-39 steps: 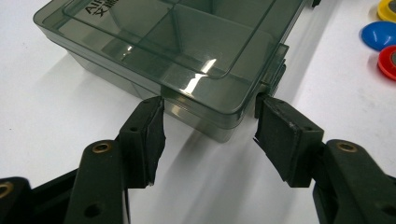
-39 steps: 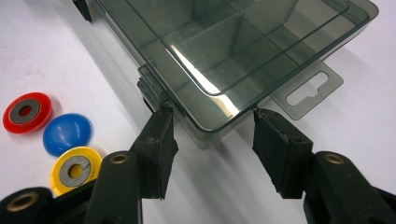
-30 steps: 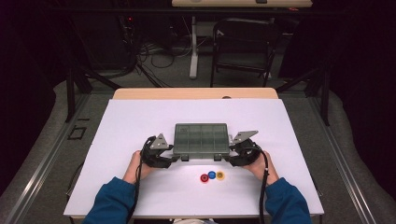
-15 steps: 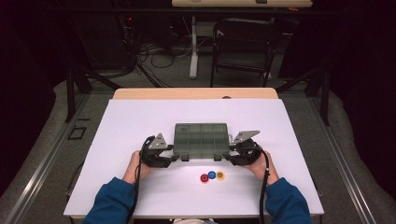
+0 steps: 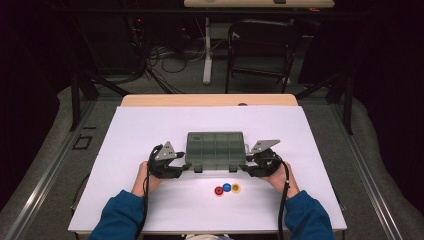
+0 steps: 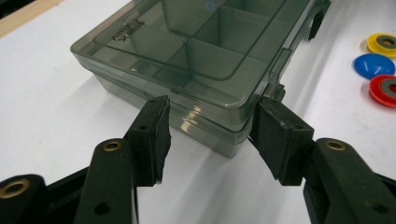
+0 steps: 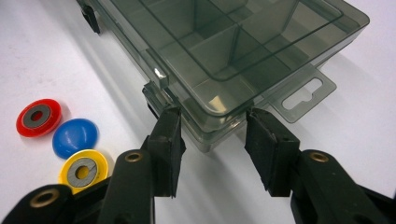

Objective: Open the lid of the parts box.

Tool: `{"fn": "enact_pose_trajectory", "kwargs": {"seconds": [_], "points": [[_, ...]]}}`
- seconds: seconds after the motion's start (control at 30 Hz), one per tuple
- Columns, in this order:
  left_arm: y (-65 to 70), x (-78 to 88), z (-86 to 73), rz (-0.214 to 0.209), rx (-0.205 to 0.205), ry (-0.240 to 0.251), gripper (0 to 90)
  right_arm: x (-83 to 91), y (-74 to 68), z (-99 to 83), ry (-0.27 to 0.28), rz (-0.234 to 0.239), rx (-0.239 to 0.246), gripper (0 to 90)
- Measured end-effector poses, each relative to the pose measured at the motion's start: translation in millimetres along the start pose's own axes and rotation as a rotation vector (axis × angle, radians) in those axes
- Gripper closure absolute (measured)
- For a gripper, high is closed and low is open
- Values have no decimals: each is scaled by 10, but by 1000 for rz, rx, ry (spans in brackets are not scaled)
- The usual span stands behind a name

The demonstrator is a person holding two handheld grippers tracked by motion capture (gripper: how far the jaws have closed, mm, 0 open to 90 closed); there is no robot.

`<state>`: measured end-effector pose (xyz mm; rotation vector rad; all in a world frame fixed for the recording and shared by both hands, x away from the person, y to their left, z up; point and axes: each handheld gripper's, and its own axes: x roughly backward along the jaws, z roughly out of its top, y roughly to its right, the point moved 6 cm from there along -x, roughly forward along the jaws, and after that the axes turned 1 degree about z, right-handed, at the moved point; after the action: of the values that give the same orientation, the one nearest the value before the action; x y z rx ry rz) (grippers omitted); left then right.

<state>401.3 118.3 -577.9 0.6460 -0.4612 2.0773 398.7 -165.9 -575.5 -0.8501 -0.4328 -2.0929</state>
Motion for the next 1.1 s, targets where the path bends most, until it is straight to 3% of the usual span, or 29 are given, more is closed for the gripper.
{"fn": "enact_pose_trajectory", "kwargs": {"seconds": [0.1, 0.23, 0.33, 0.73, 0.87, 1.1], "points": [[-2, 10, 12, 14, -5, 14, 450, 3, 0, 2, 3, -2, -2, 542], [-7, 31, 33, 43, -11, 41, 439, 35, 10, 23, 30, -17, 3, 398], [-12, 48, 50, 59, -15, 57, 434, 62, 24, 41, 50, -46, 11, 358], [-15, 58, 92, 88, -38, 102, 457, 128, 37, 145, 159, -138, 71, 442], [-23, 73, 109, 89, -41, 111, 472, 142, 15, 184, 175, -180, 118, 487], [-39, 83, 141, 107, -48, 130, 486, 134, 13, 201, 180, -195, 132, 529]]}}
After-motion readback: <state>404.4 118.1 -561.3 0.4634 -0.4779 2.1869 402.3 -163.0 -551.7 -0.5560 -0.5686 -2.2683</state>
